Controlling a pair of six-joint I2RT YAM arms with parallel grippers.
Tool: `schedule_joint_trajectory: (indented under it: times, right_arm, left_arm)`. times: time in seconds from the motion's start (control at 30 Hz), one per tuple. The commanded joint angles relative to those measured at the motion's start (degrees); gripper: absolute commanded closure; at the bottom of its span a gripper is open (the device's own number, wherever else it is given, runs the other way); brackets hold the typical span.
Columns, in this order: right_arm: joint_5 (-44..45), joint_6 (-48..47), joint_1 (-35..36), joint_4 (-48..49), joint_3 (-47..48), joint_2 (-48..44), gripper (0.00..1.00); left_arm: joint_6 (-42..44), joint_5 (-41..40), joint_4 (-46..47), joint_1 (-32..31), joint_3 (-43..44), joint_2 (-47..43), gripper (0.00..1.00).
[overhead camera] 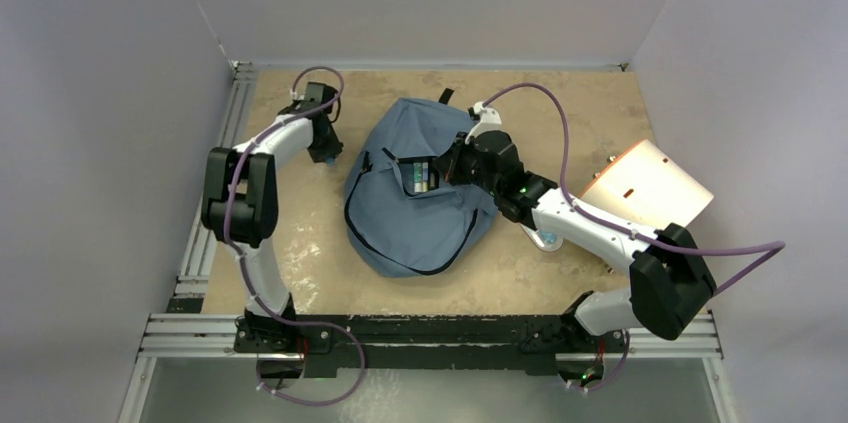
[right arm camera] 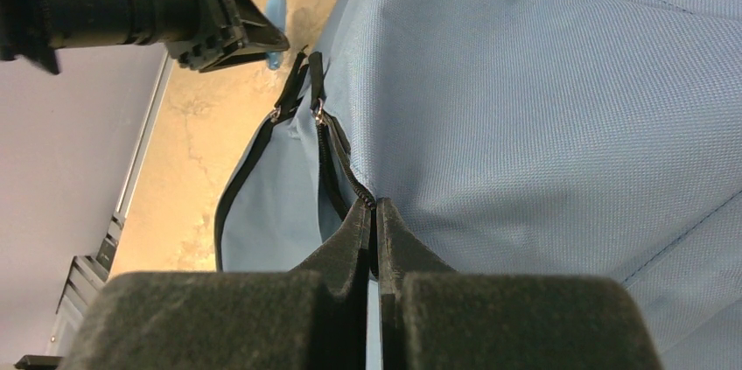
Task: Pack the student bag
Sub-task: Pick up the stationery from the center of the board.
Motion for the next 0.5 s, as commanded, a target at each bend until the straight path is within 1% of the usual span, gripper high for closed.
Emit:
schedule_joint_trajectory:
  times: [0.0, 0.17, 0.27, 0.37, 0.47]
  right_arm:
    - [-0.28, -0.12, 0.73, 1.61, 1.47, -2.31, 1.0]
    - [-0.48, 0.08, 0.73, 1.8, 1.56, -2.32, 1.0]
    - [-0.57, 0.14, 0.75, 2.16, 1.79, -1.94, 1.0]
    - [-0.8, -0.03, 0.73, 1.68, 2.7, -1.65, 1.0]
    - [-0.61, -0.08, 0.75, 1.41, 2.9, -1.89, 1.0]
  left_arm:
    - [0.96, 4.19, 3.33, 0.36, -4.2, -10.48, 0.78]
    - [-1.28, 10.5, 4.43, -0.6, -13.27, -22.49, 0.79]
    - [-2.9, 16.1, 6.38, -2.57, -20.13, -31.4, 0.8]
    - [-4.53, 18.81, 7.7, -5.93, -25.43, -39.07, 0.8]
    - [-6.65, 19.19, 6.25, -10.84, -27.93, -44.78, 0.8]
